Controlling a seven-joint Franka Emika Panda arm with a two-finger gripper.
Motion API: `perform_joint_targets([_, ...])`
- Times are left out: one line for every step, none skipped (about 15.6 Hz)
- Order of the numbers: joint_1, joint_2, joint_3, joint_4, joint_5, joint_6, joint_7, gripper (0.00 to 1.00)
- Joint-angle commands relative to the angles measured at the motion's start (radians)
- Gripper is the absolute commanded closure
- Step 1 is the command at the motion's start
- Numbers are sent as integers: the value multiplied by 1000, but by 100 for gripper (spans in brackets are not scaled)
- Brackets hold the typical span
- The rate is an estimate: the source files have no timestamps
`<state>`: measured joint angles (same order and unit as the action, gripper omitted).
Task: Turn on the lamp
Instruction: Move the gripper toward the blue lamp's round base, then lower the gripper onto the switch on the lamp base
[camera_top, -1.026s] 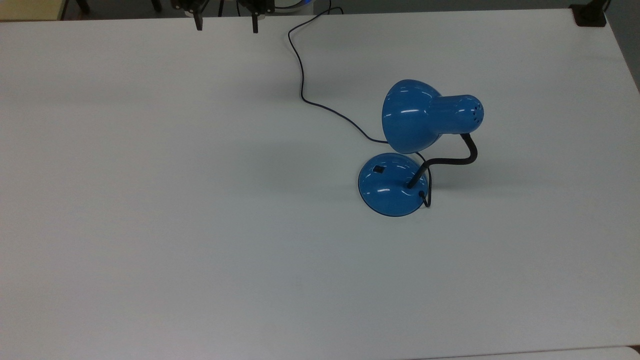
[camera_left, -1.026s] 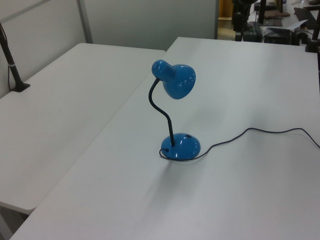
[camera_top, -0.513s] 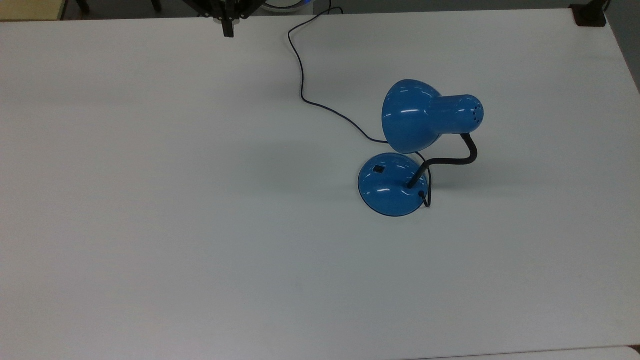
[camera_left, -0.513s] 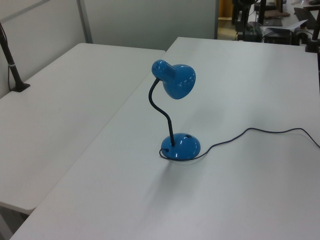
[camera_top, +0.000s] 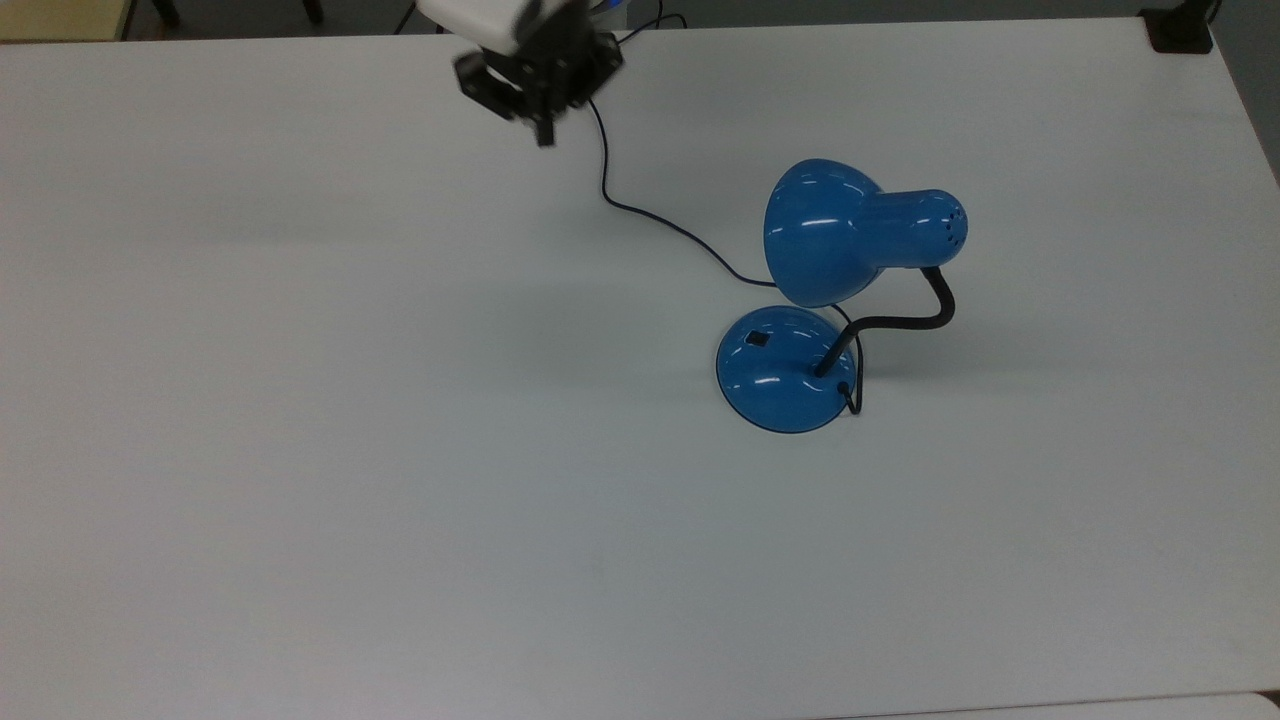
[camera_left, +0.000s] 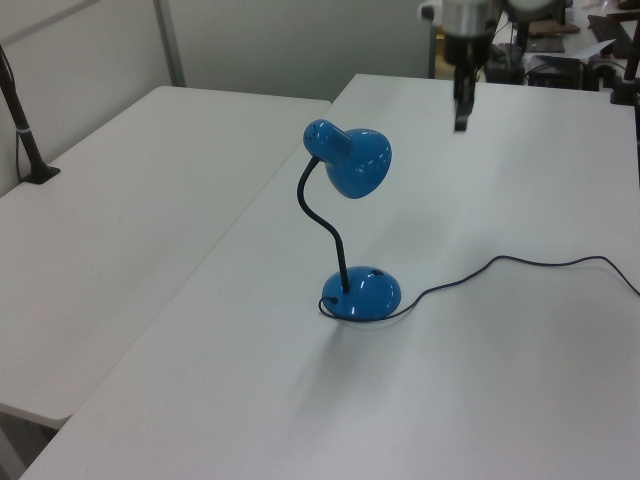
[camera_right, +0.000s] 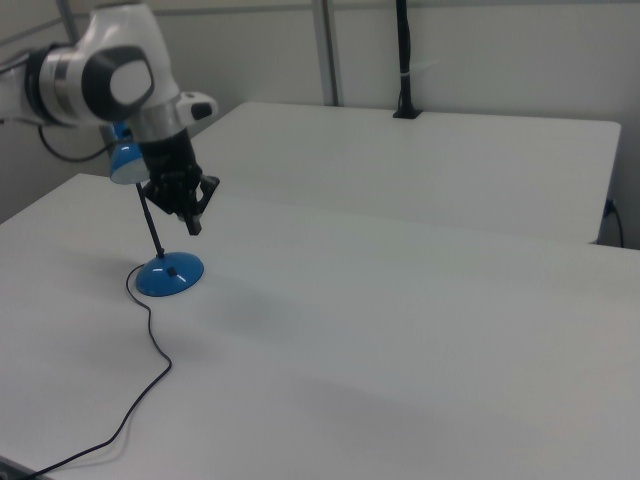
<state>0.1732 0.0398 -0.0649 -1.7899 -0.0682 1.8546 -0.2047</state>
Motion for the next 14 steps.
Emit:
perform_joint_targets([83, 49, -3, -98, 2, 243, -27, 100])
perform_joint_targets([100, 70, 3, -118, 4, 308, -30, 100])
perform_joint_targets([103, 86, 22, -143, 5, 375, -47, 100])
perform_joint_targets([97, 95, 42, -166, 14, 437, -88, 100])
perform_joint_targets([97, 106, 53, -186, 51, 487, -154, 100])
perform_joint_targets([97, 117, 59, -194, 121, 524, -230, 100])
perform_joint_targets([98, 127, 63, -194, 210, 550, -301, 100])
perform_joint_targets([98, 138, 74, -191, 284, 557, -362, 100])
perform_joint_targets([97, 143, 80, -187, 324, 558, -410, 100])
perform_joint_targets([97, 146, 82, -187, 347, 563, -447, 100])
perform_joint_targets([98, 153, 82, -187, 358, 574, -470, 100])
perform_joint_targets([101, 158, 82, -187, 360, 583, -485, 100])
perform_joint_targets([104, 175, 82, -189, 360, 595, -493, 100])
perform_joint_targets([104, 183, 82, -189, 360, 607, -508, 100])
